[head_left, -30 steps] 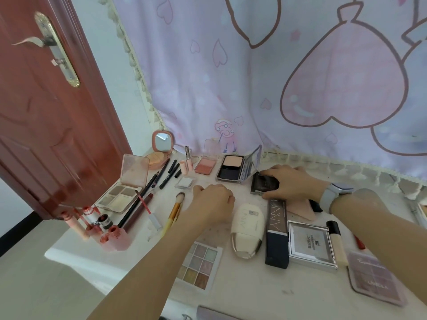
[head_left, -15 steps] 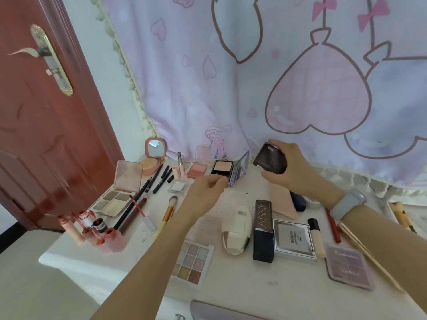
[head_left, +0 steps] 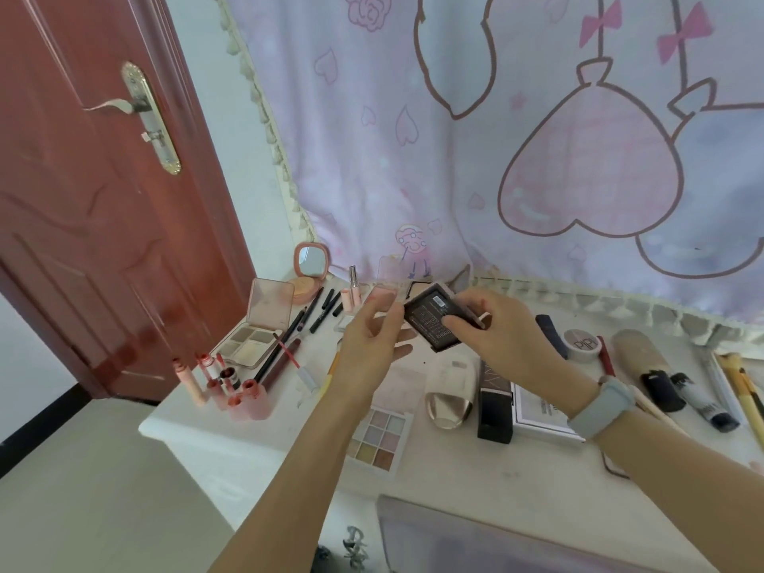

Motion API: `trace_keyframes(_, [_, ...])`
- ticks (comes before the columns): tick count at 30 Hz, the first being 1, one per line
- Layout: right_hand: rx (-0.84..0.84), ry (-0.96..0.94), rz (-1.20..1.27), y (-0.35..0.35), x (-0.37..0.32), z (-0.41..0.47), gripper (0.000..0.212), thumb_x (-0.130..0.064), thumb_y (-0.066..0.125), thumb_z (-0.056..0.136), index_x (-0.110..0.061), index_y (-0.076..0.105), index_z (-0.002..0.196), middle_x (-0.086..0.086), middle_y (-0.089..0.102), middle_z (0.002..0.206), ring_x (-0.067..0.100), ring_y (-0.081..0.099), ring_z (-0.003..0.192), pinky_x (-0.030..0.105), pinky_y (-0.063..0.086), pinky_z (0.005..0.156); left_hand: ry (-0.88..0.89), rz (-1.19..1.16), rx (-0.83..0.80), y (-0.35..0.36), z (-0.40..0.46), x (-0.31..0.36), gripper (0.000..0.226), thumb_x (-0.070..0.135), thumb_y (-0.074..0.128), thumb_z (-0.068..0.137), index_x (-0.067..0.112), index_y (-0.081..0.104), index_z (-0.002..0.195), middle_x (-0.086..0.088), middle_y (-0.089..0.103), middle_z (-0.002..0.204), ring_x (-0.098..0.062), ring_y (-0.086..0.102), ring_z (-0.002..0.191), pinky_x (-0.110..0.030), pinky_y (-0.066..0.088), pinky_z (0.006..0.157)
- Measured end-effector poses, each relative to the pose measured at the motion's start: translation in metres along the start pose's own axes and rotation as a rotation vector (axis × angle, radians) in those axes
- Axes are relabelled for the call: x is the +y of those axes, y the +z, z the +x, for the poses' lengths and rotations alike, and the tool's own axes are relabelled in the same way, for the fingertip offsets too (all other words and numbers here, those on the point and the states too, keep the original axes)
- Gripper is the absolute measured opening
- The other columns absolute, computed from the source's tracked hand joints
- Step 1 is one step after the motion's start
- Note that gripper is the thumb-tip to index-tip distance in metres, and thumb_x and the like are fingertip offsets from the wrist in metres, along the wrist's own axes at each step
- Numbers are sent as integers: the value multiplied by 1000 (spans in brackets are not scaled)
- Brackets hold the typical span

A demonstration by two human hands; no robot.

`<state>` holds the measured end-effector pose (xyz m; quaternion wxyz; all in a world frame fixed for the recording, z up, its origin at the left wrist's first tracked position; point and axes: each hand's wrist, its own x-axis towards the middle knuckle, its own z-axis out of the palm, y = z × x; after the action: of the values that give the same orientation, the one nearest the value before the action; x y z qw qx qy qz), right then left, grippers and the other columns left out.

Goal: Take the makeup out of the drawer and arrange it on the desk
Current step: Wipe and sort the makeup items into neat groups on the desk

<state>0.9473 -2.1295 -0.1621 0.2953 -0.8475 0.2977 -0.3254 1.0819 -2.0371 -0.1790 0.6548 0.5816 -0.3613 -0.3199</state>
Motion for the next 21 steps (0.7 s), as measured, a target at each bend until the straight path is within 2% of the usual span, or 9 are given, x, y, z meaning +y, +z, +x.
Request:
trace_keyframes(2, [68, -90, -152, 6, -11, -5, 8, -21, 63, 84, -21, 67, 90, -4, 59, 81, 12, 52, 75, 11, 33, 65, -64, -74, -22, 1, -4, -1, 33, 37, 54, 90, 23, 54, 119, 0, 65, 110, -13, 65, 97, -28, 55, 82])
trace_keyframes(5, [66, -298, -180, 13, -23, -13, 21, -17, 63, 84, -21, 69, 104, -8, 52, 83, 0, 43, 74, -6, 28, 71, -54, -144, -55, -1, -11, 2, 35, 37, 59, 86, 24, 56, 119, 2, 66, 113, -13, 65, 102, -31, 53, 88])
trace_keyframes(6, [29, -333, -146, 16, -25, -16, 26, -15, 62, 85, -20, 67, 111, -7, 53, 86, -2, 42, 76, -5, 29, 72, -51, -172, -54, -4, -12, 3, 38, 34, 59, 87, 21, 56, 123, 0, 66, 114, -14, 64, 103, -33, 53, 89])
trace_keyframes(8, [-67, -276, -19, 21, -27, -17, 29, -14, 57, 89, -19, 64, 117, -6, 56, 92, 2, 49, 78, 3, 38, 73, -69, -225, -48, -10, -15, 4, 38, 30, 58, 89, 18, 55, 125, -2, 67, 113, -20, 64, 104, -37, 52, 91])
trace_keyframes(11, [-187, -121, 85, 24, -27, -12, 27, -19, 53, 90, -31, 67, 110, -14, 58, 93, 4, 58, 81, 9, 44, 75, -94, -238, -46, -17, -19, 1, 33, 27, 57, 90, 22, 58, 123, -6, 68, 110, -24, 66, 102, -43, 51, 91])
trace_keyframes(14, [-268, -59, 152, 26, -27, -10, 26, -19, 57, 87, -36, 70, 102, -11, 66, 90, 1, 63, 74, 17, 48, 76, -81, -199, -54, -23, -21, -3, 26, 26, 58, 89, 28, 62, 114, -4, 70, 105, -23, 67, 99, -41, 54, 87])
trace_keyframes(18, [-303, -57, 125, 26, -31, -8, 28, -17, 57, 84, -43, 66, 78, -22, 68, 72, 0, 64, 66, 7, 47, 63, -16, -142, -52, -25, -20, -3, 17, 21, 61, 88, 36, 66, 96, 2, 73, 92, -19, 69, 92, -29, 58, 75])
trace_keyframes(21, [-287, -39, 154, 24, -34, -4, 28, -16, 58, 83, -42, 65, 74, -21, 68, 70, -3, 62, 62, 5, 45, 60, 41, -94, -62, -23, -15, 2, 25, 19, 61, 88, 40, 70, 78, 1, 72, 86, -14, 69, 83, -22, 55, 62])
